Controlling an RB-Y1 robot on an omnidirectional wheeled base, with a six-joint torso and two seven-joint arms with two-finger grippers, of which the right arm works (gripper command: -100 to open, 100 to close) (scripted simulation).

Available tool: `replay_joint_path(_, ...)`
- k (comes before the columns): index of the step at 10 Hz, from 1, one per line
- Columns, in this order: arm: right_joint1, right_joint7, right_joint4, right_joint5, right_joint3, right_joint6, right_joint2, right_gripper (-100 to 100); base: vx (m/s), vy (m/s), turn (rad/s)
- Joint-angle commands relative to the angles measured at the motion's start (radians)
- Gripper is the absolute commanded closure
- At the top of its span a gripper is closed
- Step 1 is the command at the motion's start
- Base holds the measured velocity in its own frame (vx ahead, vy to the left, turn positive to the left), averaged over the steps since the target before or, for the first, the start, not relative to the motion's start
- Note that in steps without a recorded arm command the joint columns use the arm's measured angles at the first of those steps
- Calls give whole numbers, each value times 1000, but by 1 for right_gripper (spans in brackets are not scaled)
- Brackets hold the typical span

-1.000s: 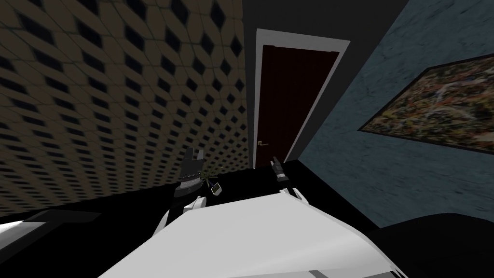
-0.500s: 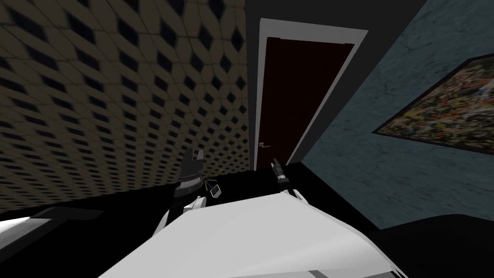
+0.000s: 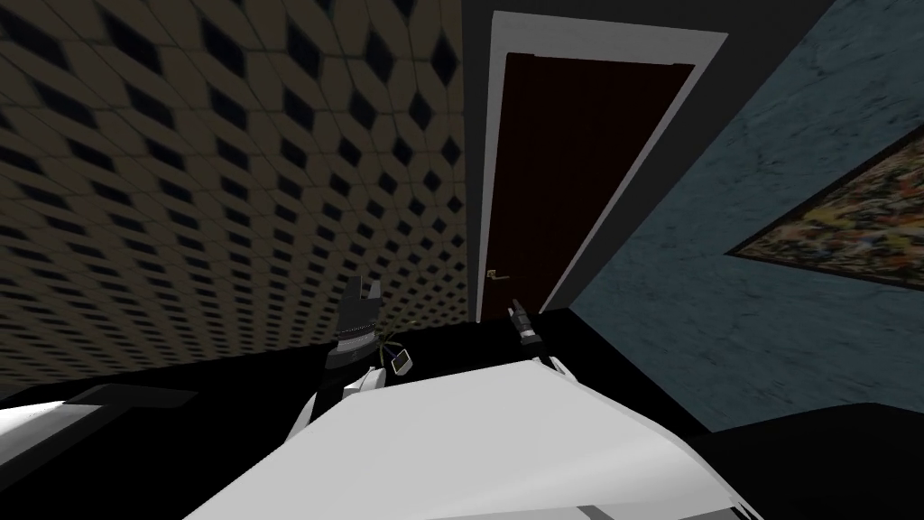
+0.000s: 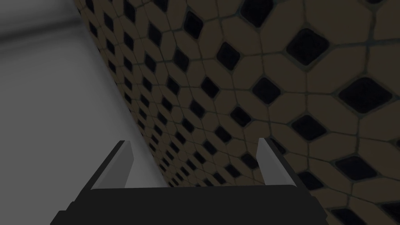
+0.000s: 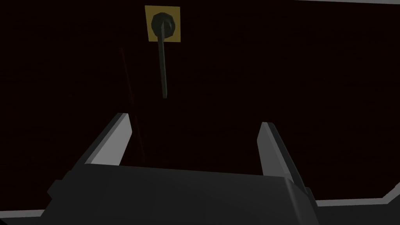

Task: Pull the door open

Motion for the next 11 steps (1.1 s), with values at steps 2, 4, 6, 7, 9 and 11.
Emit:
replay_joint_path(2,-10,-6,53,-8,2,-11,-11,-100,131,-42,66)
replay_joint_path(4,-26,-11,113,-16,4,-25,-21,-100,153,-33,64)
replay_joint_path(6,-40,-16,162,-22,5,-36,-29,-100,171,-41,63)
replay_joint_path(7,-45,-17,180,-25,6,-40,-32,-100,139,-48,39)
replay_joint_path(9,-55,-21,221,-30,7,-49,-38,-100,139,-63,51)
replay_joint_path(11,-74,-8,242,-44,-22,-47,-35,-100,60,-25,141)
